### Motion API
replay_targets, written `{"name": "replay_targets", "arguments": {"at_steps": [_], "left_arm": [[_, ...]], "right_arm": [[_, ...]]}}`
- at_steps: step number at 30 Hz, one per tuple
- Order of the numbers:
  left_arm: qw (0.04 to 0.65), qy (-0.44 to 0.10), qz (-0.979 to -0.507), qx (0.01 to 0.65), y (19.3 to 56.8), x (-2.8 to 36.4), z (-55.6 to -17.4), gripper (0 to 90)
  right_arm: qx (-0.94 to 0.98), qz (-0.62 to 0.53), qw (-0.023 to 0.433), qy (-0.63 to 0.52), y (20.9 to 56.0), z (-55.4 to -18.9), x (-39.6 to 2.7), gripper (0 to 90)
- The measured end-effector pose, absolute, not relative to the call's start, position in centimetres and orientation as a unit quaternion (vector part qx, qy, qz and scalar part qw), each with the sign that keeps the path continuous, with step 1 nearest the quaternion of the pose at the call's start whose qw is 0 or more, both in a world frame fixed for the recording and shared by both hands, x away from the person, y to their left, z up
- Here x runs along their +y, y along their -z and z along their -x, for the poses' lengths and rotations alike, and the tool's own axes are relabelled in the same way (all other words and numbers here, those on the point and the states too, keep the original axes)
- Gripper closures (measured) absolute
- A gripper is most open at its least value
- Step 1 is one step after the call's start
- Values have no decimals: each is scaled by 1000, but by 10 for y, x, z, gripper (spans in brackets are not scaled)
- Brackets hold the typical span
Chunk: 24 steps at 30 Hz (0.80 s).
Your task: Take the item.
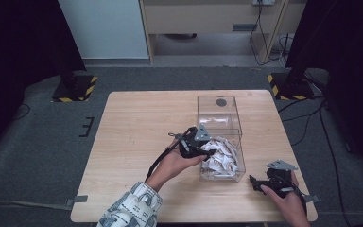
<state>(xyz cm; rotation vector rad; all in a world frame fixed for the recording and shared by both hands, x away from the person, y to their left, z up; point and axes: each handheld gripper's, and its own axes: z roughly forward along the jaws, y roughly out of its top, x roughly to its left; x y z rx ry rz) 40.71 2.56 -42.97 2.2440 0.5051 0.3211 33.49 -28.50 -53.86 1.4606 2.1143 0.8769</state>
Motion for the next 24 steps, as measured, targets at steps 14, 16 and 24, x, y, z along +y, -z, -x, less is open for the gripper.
{"name": "replay_targets", "arguments": {"at_steps": [14, 16, 24], "left_arm": [[379, -110, -899, 189, 440, 15, -410, 651], [379, -108, -899, 191, 441, 13, -411, 659], [368, -110, -901, 200, 443, 13, -415, 668]], "right_arm": [[760, -527, 213, -316, 539, -336, -285, 8], [761, -525, 213, -316, 539, -336, -285, 8], [761, -525, 213, -316, 539, -336, -285, 8]]}}
